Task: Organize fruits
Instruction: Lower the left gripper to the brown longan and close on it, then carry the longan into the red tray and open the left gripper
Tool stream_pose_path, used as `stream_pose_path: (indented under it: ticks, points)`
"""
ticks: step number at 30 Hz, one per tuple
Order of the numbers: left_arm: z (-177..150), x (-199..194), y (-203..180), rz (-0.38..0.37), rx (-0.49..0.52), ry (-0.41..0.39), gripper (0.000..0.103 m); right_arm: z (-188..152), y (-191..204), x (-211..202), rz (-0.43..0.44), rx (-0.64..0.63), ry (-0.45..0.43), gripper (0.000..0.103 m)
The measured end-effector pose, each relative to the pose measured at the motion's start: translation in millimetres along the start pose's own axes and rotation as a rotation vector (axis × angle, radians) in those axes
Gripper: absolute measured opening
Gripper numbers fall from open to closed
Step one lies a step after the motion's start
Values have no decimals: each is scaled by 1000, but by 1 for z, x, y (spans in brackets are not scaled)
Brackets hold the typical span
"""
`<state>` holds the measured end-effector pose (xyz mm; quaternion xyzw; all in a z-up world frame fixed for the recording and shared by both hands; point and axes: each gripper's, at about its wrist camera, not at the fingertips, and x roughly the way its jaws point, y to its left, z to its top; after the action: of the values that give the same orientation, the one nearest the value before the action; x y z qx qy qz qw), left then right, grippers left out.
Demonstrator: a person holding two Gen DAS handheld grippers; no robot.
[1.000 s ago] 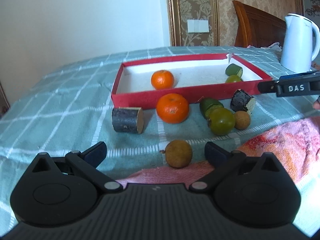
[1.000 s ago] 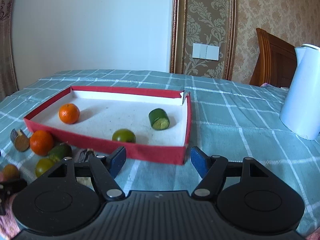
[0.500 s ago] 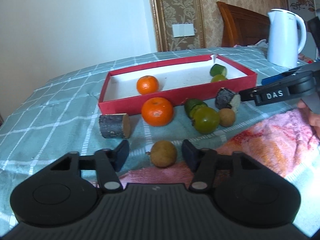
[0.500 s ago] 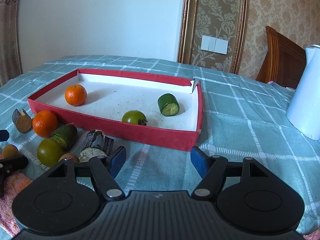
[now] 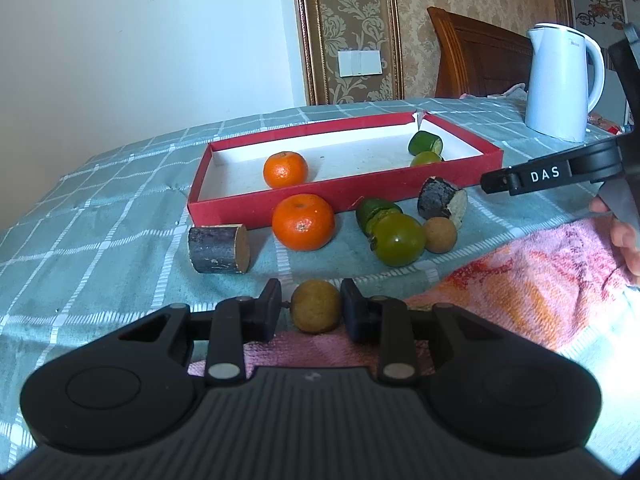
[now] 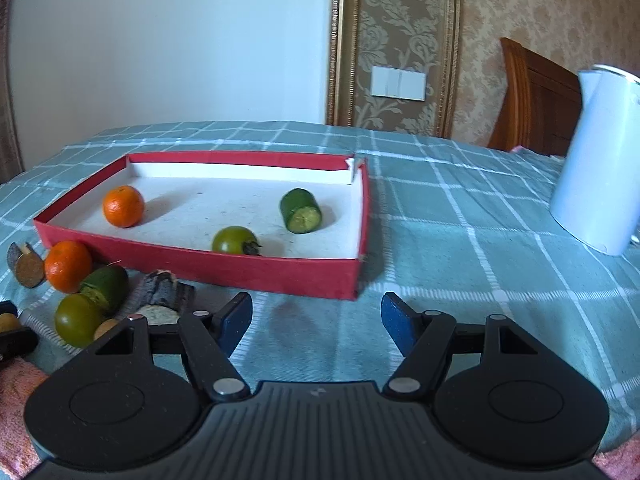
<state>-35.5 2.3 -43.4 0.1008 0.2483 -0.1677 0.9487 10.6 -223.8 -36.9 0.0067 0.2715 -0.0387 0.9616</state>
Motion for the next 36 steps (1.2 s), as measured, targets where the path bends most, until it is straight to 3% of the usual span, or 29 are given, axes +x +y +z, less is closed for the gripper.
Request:
stream_pose_path:
  ticks: [14,21,25,36]
  points:
    - [9,0,13,-13,-67,22,29,-5,-6,9,-26,11,69,72]
    - [36,0,28,-26,-94,-8,29,-6,-4,10,-58,9,67,82]
    - [56,11,39,-21,-111,-18,29,-6,-7,11,-67,23,74,88]
    - [96,67,59,34,-133,-2,29,-6,-10,13,-69,45,81,91]
